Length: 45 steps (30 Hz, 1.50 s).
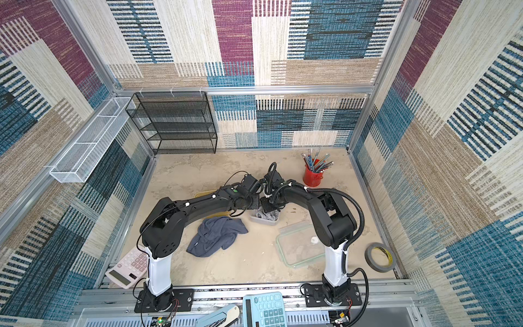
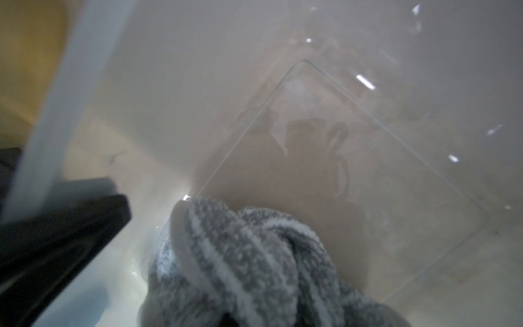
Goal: Wipe the insides of the lunch boxes
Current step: Wipe the dirt inside the lunch box.
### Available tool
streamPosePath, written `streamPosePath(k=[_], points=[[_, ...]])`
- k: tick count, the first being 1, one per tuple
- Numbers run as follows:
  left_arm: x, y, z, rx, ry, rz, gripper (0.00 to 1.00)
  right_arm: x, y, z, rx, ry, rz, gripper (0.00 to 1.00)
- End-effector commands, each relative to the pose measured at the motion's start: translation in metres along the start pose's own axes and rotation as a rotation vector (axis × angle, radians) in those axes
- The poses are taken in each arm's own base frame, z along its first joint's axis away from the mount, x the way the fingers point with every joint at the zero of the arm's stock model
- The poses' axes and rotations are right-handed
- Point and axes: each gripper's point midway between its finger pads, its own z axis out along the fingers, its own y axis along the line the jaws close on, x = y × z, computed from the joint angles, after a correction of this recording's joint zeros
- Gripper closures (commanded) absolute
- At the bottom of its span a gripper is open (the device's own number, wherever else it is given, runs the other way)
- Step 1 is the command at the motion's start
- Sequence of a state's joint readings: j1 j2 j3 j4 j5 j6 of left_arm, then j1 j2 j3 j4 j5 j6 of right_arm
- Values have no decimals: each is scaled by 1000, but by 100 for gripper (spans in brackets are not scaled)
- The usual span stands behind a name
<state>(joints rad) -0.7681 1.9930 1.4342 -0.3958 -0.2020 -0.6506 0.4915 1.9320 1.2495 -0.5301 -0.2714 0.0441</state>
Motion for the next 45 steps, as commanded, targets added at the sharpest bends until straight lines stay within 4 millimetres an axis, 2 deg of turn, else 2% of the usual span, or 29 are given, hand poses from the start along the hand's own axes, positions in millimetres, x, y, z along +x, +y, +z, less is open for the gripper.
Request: streamPosePath(k=[1, 5, 12, 21, 25, 31, 36, 39, 45], points=[[-25, -18, -5, 92, -98, -106, 98, 18, 25, 6, -154, 65, 47, 91], [-17, -21, -8, 134, -79, -108, 98, -5, 25, 0, -219, -25, 100, 91], [1, -22, -14, 193, -40, -103, 99, -47, 22, -24, -331, -216, 192, 91], [21, -36, -15, 288, 5, -83, 99, -83, -9, -24, -203, -325, 275, 92], [25, -40, -17, 307, 19, -70, 99, -93, -25, -22, -152, -360, 323, 93], [29, -44, -22, 325, 26, -34, 99, -104, -52, -30, -52, -429, 386, 93], [37, -33, -19, 264, 58, -35, 99, -102, -95, -44, 96, -473, 486, 94], [38, -23, -18, 204, 66, -32, 99, -97, -114, -51, 203, -476, 503, 94], [24, -9, -19, 80, 47, -2, 99, -80, -124, -51, 296, -412, 450, 92]])
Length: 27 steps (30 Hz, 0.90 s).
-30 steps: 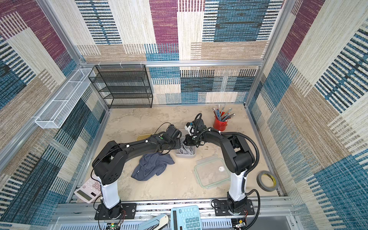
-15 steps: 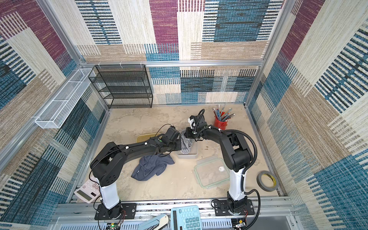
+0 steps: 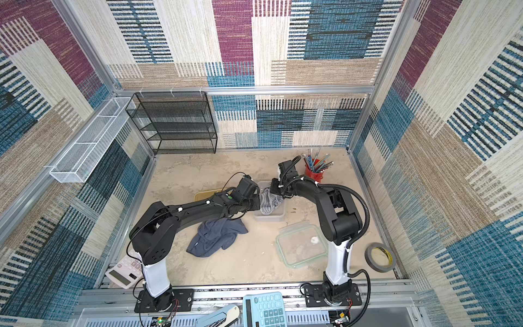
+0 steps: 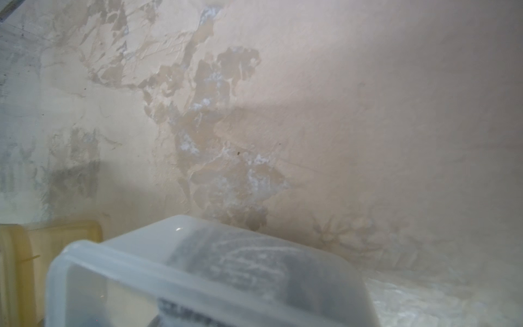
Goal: Wipe the insides of the lunch boxes
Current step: Wipe the dirt inside the lunch box, then place the cleaning item at the center of the board, then move the lunch box to the center of the board.
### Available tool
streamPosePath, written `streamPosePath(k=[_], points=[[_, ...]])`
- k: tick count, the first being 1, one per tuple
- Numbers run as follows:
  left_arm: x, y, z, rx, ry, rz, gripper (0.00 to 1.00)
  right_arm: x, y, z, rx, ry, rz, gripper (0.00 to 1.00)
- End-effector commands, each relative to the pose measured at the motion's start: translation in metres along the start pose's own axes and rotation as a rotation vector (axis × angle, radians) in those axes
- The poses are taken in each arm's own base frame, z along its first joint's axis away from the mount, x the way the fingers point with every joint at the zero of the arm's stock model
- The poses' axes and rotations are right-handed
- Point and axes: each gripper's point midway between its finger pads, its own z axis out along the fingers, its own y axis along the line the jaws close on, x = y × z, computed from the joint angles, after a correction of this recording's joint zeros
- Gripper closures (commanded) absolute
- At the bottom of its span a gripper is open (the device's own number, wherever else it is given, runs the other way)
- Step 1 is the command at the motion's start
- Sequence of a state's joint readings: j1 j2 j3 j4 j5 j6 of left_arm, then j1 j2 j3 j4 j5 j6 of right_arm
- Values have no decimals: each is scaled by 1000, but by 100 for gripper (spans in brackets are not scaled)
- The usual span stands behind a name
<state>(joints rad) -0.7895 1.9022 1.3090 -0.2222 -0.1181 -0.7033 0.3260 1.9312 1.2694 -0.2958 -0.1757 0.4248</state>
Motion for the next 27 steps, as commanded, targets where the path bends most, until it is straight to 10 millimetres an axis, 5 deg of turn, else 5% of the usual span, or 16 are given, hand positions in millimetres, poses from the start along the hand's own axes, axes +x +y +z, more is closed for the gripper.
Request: streamPosePath(k=[1, 9, 17, 23, 27], points=[[17, 17, -5, -97, 93, 57, 99, -26, -32, -8, 177, -128, -49, 92], [-1, 11, -4, -120, 50, 57, 99, 1, -39, 1, 279, -13, -203, 92], [-23, 17, -6, -186, -37, 65, 99, 55, -28, 13, 270, 203, -388, 92], [-35, 17, 0, -211, -75, 71, 98, 100, 4, 8, 85, 323, -428, 94], [-39, 20, 3, -233, -81, 74, 98, 106, 29, -6, -43, 333, -425, 94]])
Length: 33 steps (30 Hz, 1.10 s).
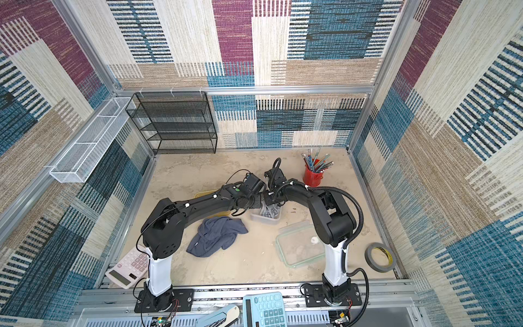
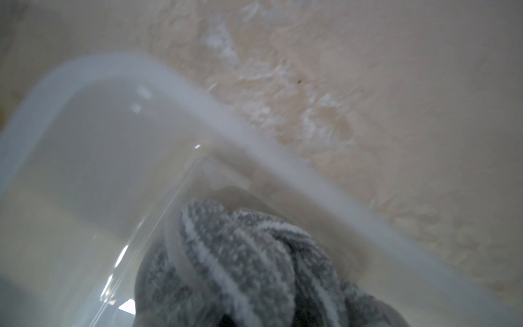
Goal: Wipe the insides of the lunch boxes
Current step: Move the lunch box to the center of the board.
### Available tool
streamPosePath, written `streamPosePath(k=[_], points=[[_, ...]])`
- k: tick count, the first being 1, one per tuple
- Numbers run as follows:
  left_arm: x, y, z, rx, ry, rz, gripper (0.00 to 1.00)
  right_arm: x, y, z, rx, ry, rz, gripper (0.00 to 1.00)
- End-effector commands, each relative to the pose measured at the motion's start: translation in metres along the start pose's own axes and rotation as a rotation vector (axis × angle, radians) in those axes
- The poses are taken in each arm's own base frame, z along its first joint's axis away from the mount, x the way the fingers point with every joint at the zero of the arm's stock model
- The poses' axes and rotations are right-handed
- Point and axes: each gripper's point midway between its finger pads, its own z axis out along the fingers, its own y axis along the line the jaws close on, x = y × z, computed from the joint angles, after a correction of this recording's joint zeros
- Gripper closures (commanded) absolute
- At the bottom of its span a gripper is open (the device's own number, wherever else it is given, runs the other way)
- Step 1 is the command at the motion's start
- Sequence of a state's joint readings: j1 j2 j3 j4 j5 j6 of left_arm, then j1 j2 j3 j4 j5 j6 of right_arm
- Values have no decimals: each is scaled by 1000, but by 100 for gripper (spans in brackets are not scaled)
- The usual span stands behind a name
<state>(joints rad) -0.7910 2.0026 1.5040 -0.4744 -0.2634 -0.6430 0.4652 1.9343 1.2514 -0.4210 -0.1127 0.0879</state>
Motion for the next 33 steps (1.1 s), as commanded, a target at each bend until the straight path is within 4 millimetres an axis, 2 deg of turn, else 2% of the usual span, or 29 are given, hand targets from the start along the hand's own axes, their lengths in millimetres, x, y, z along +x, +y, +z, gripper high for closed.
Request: streamPosePath(k=[1, 4, 7, 9, 13, 17, 21, 27, 30, 33], points=[[-29, 4, -1, -34, -111, -35, 98, 35, 26, -12, -141, 141, -9, 95], [-30, 7, 1, -37, -116, -49, 98, 20, 30, -26, -158, 95, -21, 94], [-31, 7, 2, -41, -118, -44, 98, -9, 24, -44, -149, -16, 8, 94], [-32, 9, 1, -49, -119, -41, 98, -36, 21, -67, -169, -127, 41, 95], [-34, 10, 3, -56, -122, -41, 98, -83, 6, -126, -168, -352, 85, 95], [-35, 8, 7, -54, -117, -48, 97, -103, -6, -181, -134, -508, 93, 95], [-36, 3, 13, -50, -112, -60, 97, -103, -21, -226, -63, -616, 104, 94], [-49, -6, 21, -32, -126, -101, 95, -84, -66, -283, 137, -762, 165, 92], [-57, -15, 27, -19, -134, -115, 95, -68, -95, -296, 217, -785, 225, 89], [-64, -24, 31, 3, -134, -129, 95, -46, -133, -293, 308, -762, 309, 90]])
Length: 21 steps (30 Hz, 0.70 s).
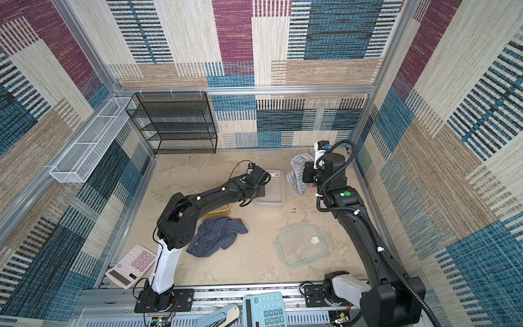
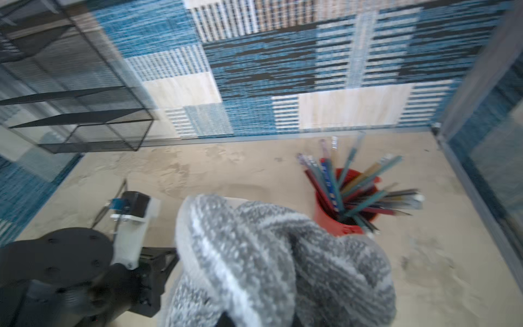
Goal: Wipe the insides of the lunch boxes
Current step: Move the lunch box to the center of the board.
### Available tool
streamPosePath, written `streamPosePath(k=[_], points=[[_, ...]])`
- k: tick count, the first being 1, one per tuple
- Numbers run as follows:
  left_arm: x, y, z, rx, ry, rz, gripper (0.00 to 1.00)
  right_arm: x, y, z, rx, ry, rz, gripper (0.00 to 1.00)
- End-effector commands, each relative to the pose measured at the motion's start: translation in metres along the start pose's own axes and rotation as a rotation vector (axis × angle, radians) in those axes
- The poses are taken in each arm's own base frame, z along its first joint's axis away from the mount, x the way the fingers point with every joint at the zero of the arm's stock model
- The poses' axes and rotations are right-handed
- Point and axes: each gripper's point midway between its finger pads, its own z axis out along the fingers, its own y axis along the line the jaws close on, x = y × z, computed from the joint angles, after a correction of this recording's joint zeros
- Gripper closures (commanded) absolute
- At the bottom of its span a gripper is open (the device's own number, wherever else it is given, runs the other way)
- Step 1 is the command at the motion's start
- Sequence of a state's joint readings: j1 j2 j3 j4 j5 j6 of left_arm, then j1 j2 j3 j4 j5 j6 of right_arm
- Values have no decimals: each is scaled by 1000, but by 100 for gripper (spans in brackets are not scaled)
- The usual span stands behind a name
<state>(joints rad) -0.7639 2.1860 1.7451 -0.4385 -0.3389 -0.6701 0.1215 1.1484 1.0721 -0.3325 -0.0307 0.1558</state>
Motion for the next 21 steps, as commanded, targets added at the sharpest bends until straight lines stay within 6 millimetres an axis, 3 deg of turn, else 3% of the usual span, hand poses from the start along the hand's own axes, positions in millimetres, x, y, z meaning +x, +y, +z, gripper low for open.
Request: streamPosePath(k=[1, 9, 15, 17, 21], points=[[-8, -12, 3, 31, -9, -58, 95, 8, -43, 0, 137, -9, 31, 90], [-5, -31, 23, 67, 35, -80, 94, 73, -136, 9, 299, 69, 229, 90], [-3, -40, 31, 95, 56, -103, 92, 115, -177, 24, 355, 132, 361, 89], [-3, -43, 33, 103, 61, -105, 90, 125, -181, 31, 339, 156, 387, 82], [-4, -49, 33, 126, 71, -108, 84, 145, -192, 40, 344, 201, 435, 55]])
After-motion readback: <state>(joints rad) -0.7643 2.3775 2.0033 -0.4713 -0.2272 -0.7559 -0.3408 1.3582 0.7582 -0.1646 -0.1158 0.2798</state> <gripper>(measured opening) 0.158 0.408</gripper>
